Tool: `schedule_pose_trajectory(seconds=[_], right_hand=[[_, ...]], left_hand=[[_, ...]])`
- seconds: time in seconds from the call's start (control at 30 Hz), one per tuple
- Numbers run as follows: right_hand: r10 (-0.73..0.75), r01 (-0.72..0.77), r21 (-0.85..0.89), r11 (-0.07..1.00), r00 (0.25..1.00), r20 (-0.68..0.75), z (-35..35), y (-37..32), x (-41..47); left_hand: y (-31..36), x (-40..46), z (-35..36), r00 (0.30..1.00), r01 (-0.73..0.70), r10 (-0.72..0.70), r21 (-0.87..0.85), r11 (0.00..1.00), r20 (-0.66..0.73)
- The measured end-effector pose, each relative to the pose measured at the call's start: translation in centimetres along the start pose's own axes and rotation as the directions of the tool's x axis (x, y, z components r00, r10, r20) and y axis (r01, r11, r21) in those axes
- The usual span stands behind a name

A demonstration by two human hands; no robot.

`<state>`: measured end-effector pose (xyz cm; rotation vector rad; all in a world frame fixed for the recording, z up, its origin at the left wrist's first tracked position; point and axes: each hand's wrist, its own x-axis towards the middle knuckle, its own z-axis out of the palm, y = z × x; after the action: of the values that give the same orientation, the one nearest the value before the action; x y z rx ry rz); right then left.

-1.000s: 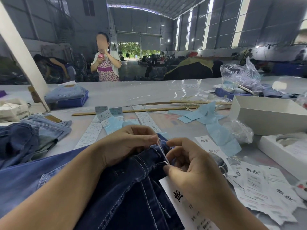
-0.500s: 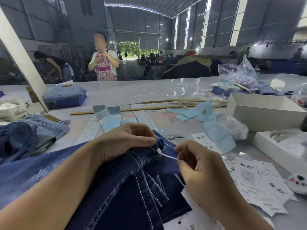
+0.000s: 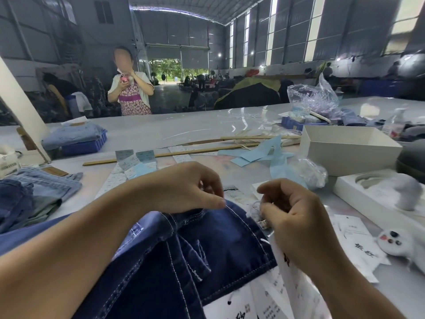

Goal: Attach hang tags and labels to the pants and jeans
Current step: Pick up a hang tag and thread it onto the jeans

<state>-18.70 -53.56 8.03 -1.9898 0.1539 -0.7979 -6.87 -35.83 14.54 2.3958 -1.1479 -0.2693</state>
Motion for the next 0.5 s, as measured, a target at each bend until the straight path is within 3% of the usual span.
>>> schedule_pose_trajectory(seconds=[0.1,0.23,0.5], right_hand=[[0.142,-0.139,0.158,0.978,0.990,-0.007,-0.9,0.9,0.9],[0.254,-0.267,0.346,0.899,0.964,0.082,-2.1,2.2,1.7],[0.333,-0.332,0.356,0.873,0.941,0.061,-5.0,6.8,2.9]], left_hand=[[4.1,1.3,1.6,0.996,-0.088,0.080,0.188,0.978,0.049],[7.3,4.3,4.2,0.987,-0.136,0.158,0.343,0.929,-0.035],[10.0,9.9,8.2,0.981,-0.161,0.192,0.572,0.804,0.005]])
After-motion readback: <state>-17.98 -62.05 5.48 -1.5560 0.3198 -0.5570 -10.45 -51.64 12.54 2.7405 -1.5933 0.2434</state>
